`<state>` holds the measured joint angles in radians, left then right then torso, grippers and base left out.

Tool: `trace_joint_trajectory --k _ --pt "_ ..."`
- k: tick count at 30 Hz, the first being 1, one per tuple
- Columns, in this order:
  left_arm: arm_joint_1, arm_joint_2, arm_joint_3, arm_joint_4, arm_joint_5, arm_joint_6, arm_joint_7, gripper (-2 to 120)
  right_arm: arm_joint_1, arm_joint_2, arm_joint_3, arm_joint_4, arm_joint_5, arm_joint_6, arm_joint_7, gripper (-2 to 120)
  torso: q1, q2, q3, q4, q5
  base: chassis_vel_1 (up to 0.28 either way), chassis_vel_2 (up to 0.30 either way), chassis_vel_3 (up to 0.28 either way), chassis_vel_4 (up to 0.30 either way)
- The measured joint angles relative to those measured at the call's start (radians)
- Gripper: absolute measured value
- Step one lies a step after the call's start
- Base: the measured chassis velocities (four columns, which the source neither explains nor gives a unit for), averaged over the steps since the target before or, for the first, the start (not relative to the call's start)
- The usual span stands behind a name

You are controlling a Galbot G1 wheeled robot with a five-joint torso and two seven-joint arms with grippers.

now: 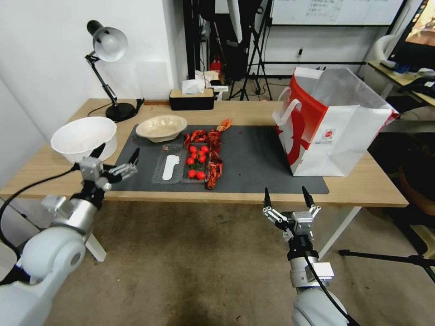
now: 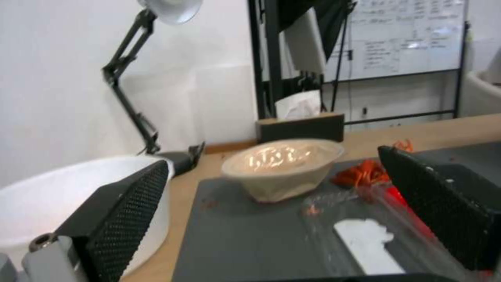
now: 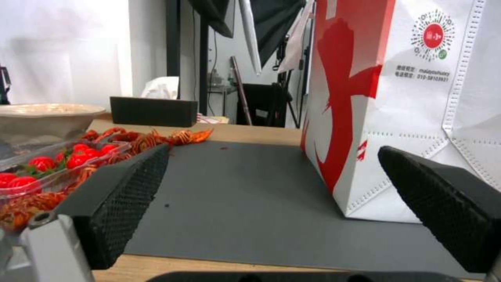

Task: Pick up the trash from the table and place it into the takeout bag.

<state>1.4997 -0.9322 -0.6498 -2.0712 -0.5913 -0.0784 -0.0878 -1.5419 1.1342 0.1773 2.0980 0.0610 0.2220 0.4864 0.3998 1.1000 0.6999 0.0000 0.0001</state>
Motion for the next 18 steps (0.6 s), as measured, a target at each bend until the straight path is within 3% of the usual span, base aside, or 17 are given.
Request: trace_joint_trajectory --k 7,18 --pt "0.077 -0.091 -0.014 0.018 0.089 -0.041 -0.017 100 -0.003 -0.001 0.001 -0.005 0.0 0.006 0.0 100 0.0 0.0 0.0 -0.0001 0.0001 0.0 0.0 0.0 0.0" --pt "0.123 -0.134 -0.022 0.062 0.147 -0.11 -0.015 100 -0.006 0.003 -0.001 -0.018 0.0 0.006 0.003 100 0.0 0.0 0.0 0.0 0.0 0.0 0.0 0.0 0.0"
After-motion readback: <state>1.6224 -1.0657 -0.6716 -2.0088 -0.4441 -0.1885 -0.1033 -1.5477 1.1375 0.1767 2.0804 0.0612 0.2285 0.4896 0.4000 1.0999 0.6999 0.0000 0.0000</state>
